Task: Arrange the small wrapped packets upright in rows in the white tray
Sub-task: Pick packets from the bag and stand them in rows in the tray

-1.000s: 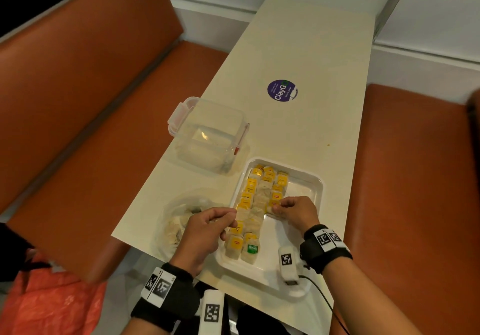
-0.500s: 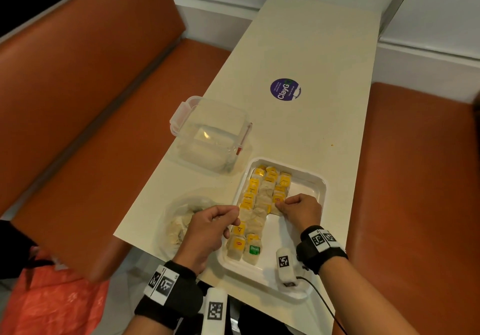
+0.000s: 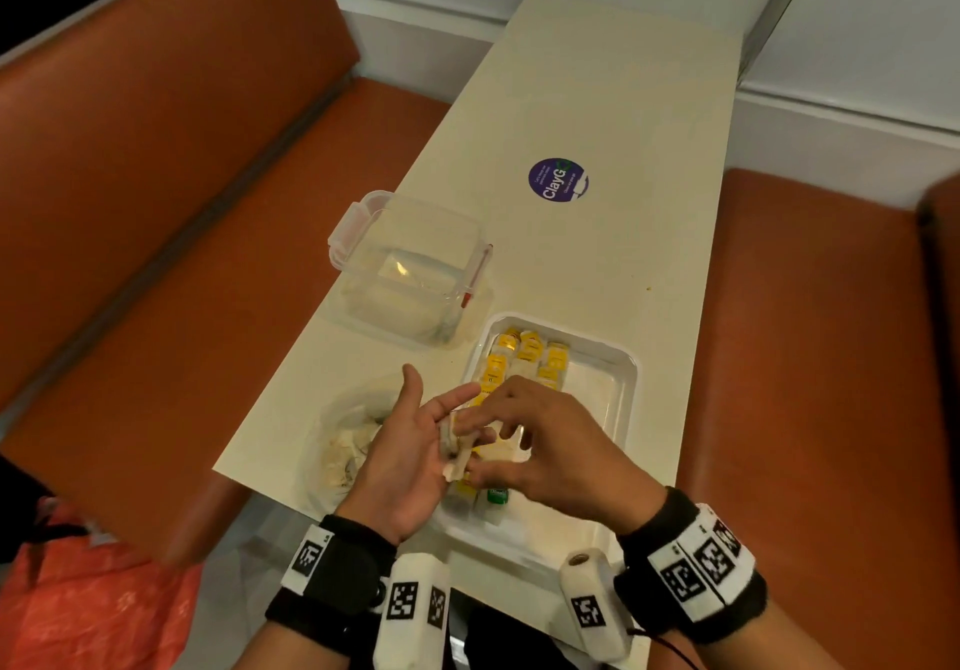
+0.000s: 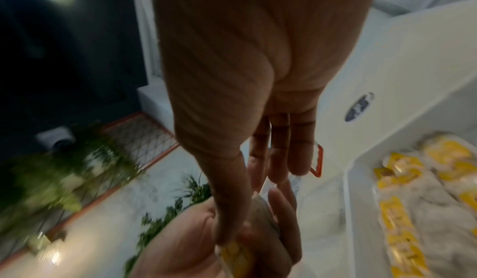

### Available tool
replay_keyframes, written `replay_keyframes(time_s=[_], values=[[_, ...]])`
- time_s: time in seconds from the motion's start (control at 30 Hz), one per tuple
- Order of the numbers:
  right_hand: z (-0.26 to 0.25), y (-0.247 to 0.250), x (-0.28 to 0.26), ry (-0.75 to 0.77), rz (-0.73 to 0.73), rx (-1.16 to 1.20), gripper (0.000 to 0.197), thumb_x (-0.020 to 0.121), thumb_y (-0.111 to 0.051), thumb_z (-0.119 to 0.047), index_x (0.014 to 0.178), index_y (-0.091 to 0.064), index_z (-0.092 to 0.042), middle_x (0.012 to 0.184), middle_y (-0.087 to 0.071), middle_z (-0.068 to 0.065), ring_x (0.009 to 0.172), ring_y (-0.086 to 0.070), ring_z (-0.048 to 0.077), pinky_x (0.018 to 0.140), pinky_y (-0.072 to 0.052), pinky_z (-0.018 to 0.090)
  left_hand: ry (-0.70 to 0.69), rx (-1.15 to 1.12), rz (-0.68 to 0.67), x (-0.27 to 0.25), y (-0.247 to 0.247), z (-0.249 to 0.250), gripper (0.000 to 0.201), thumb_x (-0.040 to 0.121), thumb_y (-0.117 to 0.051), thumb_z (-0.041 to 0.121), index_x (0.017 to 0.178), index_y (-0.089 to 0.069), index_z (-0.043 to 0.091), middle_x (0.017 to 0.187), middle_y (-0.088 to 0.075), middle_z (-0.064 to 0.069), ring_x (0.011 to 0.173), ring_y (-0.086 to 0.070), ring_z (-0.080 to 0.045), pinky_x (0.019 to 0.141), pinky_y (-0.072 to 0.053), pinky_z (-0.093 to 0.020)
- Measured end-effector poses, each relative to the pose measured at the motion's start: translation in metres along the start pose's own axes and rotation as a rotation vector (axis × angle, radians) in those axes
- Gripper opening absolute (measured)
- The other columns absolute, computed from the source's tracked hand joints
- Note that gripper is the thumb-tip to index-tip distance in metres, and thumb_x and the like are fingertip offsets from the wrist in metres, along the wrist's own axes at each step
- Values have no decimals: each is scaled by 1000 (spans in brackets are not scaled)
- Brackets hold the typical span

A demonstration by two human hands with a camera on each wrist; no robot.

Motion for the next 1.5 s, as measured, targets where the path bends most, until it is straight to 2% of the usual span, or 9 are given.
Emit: replay_keyframes(time_s=[0.13,0.27,0.4,0.57,0.7,0.8,0.97,1.13,1.5], values=[[-5,-8,-1,71,-13,-225,30,80,-85,-38,106,-73,-46,111,-51,-23,102,-46,0,83,-42,19,5,16,-34,-2,-9,-1,84,97,-33,78,142,-61,13,135,-71,-15,124,-67,-33,95,-52,-49],[-4,-3,-4,85,44,-210,9,83,-82,-43,90,-78,-42,113,-57,-21,105,-51,8,81,-49,29,-14,10,-32,-3,-11,2,73,101,-39,68,140,-62,10,128,-73,-16,110,-74,-29,89,-55,-44],[17,18,-7,-67,146,83,12,81,-84,-44,88,-78,-37,104,-67,-18,97,-61,8,75,-51,25,-42,49,-2,1,-3,0,69,103,-43,63,132,-65,5,111,-77,-14,84,-73,-24,75,-53,-37],[52,27,-16,-285,216,599,15,80,-89,-22,91,-80,-17,88,-78,3,77,-69,14,70,-53,25,-189,287,35,3,4,7,58,88,-63,63,121,-77,16,88,-71,-1,64,-49,-8,52,-34,-25],[81,18,-26,-423,241,691,17,79,-88,-19,92,-79,-12,82,-77,6,73,-67,12,66,-51,29,-321,476,11,2,-8,7,31,88,-79,36,112,-81,18,74,-62,11,53,-45,-2,52,-37,-15],[95,12,-32,-465,237,682,17,81,-87,-23,93,-81,-13,83,-77,8,72,-67,12,66,-52,27,-368,575,55,10,-8,8,14,93,-79,20,101,-81,9,70,-67,16,53,-55,6,53,-40,-6],[118,13,-36,-490,262,517,7,87,-83,-20,91,-80,-16,83,-80,-1,79,-76,10,69,-54,16,-273,689,102,16,2,-2,12,91,-80,33,99,-83,24,94,-79,11,86,-72,-1,68,-48,-12],[175,-2,-36,-643,316,344,6,90,-80,-24,91,-75,-21,80,-77,-3,76,-73,9,68,-51,22,-240,630,169,17,12,2,17,96,-75,33,105,-80,19,91,-76,7,52,-56,8,49,-40,-6],[239,-31,-15,-797,386,330,9,86,-79,-23,88,-70,-24,87,-76,1,86,-73,27,86,-61,46,-207,586,216,15,27,4,17,97,-73,26,102,-80,12,88,-73,0,47,-49,5,46,-38,-11]])
Point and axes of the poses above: each hand's wrist, its own x-axis towards the middle knuckle, its own y-axis out of the back of the hand, z = x × y, the point moved 10 cm from there along x, towards the middle knuckle
